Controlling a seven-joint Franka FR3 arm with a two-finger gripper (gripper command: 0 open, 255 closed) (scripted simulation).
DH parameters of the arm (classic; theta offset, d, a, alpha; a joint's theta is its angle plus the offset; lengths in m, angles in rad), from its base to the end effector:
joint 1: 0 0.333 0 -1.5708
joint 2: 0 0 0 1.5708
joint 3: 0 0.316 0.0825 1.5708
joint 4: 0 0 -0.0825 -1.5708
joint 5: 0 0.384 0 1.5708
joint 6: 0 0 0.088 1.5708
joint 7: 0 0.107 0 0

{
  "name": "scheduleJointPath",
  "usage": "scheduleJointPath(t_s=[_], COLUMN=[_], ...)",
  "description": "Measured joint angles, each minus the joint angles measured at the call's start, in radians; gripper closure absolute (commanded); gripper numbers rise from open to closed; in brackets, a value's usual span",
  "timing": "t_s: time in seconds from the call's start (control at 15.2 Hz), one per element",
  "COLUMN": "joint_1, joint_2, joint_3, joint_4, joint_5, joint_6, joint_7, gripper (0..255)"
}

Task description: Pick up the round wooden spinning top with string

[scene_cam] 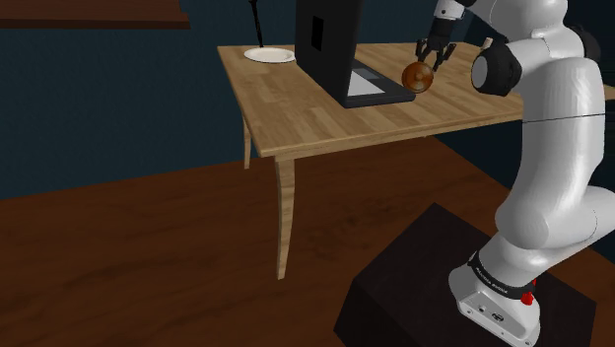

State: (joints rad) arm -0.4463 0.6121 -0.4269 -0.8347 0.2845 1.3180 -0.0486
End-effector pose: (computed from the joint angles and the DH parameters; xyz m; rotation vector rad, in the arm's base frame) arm 0.5428 -0.4243 0.5753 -2.8786 1.0596 0.1029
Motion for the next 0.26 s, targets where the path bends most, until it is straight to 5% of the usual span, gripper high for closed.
scheduleJointPath(t_s=[0.26], joint_1=[-0.075], joint_2=[0.112], joint_3=[0.025], joint_4=[0.259], joint_5=[0.035], joint_6=[-0.137], joint_7=[0.023], gripper=[255])
